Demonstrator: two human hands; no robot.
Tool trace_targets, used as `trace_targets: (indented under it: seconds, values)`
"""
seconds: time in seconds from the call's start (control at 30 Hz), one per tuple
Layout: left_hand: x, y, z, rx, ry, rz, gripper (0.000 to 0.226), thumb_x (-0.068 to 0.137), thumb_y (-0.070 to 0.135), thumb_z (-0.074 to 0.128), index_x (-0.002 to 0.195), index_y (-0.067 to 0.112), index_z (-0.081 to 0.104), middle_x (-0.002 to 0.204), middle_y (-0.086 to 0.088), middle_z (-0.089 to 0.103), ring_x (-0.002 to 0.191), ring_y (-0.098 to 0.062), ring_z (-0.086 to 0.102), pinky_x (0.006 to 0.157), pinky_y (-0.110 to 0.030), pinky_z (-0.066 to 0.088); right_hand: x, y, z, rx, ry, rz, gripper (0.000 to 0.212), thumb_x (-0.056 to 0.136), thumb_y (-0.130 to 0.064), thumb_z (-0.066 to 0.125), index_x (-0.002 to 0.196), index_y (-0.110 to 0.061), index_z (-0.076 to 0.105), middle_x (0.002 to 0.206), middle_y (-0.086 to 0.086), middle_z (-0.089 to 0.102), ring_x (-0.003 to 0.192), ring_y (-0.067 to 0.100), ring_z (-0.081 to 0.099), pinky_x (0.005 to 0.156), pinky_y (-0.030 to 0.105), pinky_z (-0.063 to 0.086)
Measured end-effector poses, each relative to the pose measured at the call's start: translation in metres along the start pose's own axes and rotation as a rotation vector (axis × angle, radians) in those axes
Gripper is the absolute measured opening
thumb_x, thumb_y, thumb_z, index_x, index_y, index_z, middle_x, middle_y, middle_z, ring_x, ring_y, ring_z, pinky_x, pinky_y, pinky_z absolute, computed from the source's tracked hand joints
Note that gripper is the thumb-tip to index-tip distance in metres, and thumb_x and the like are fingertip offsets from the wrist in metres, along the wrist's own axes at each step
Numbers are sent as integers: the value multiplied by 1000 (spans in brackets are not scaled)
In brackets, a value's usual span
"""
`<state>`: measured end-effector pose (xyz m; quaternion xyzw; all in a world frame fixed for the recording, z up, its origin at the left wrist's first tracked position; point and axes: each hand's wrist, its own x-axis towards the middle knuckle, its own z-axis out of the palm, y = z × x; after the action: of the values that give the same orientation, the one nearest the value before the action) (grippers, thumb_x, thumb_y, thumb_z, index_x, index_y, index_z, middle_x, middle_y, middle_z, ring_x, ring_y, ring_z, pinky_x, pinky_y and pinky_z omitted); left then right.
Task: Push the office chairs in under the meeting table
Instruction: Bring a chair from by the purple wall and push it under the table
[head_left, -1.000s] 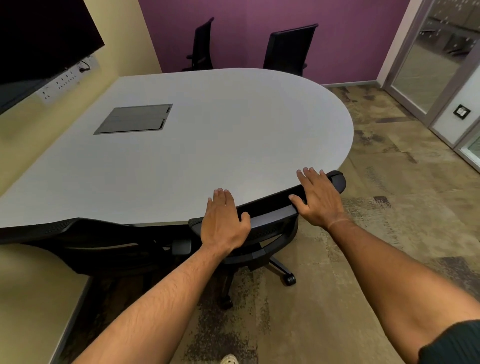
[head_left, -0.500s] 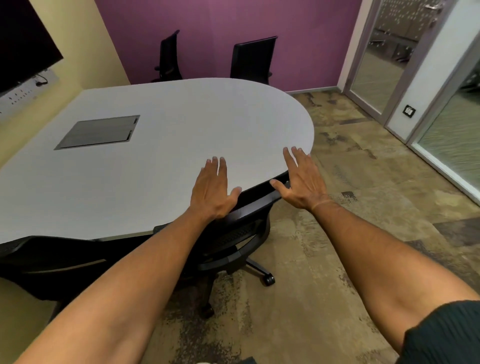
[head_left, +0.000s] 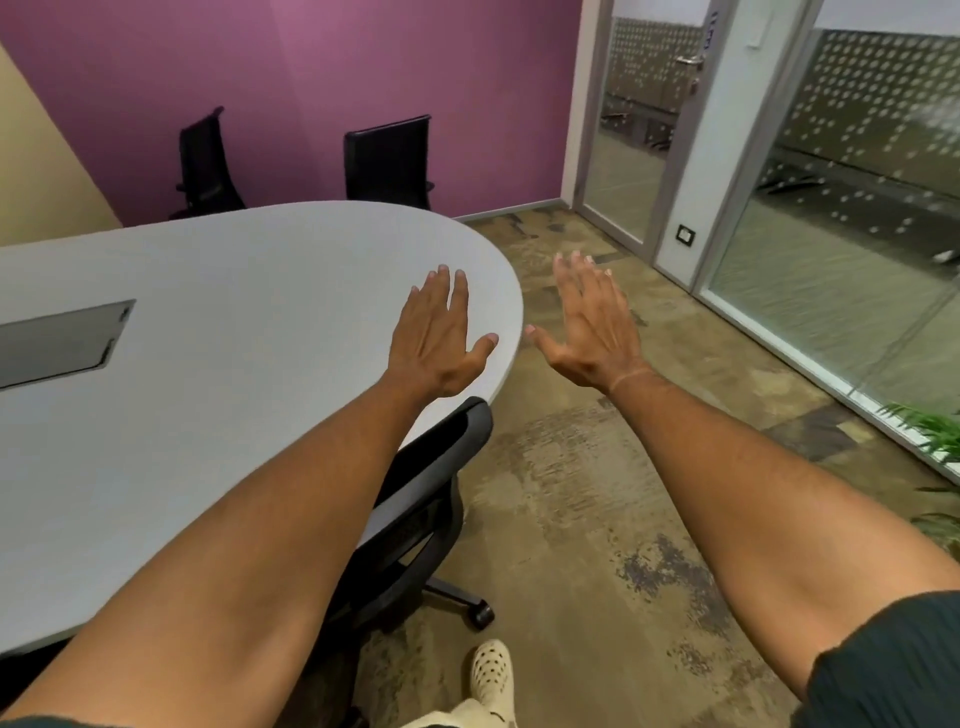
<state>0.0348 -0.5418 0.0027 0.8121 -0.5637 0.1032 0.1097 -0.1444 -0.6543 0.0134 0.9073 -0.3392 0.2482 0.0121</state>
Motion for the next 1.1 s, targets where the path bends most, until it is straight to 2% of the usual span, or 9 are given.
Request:
trace_targets:
  seconds: [0.33,0.63,0.93,1.1]
  values:
    - [173,12,68,14,14,-4,88,91,67,26,154,12,-2,162,-15,-4,149,-31,-4,112,-37,-11,122,107,49,-39,-18,56,90,87,-61,44,154,-13,7,161,18,14,149,29,10,121,50,10]
    - [316,38,105,-15,22,24,89,89,67,27,154,11,2,162,-16,1,149,-30,-2,116,-40,-6,219,197,90,-40,-33,96,90,87,-63,40,154,-14,5,161,18,11,149,30,8,121,49,6]
    - [458,77,156,-11,66,-59,89,89,66,30,154,11,3,162,-16,2,149,-30,0,117,-42,-1,341,316,134,-23,-35,18,89,87,-62,43,154,-14,7,161,17,12,149,30,9,121,50,8]
    - [533,103,179,-29,65,-121,90,88,67,27,154,10,3,162,-17,2,149,-30,0,119,-44,1,406,380,155,-7,-64,-48,90,85,-64,38,154,-14,6,161,18,10,149,30,8,121,49,7]
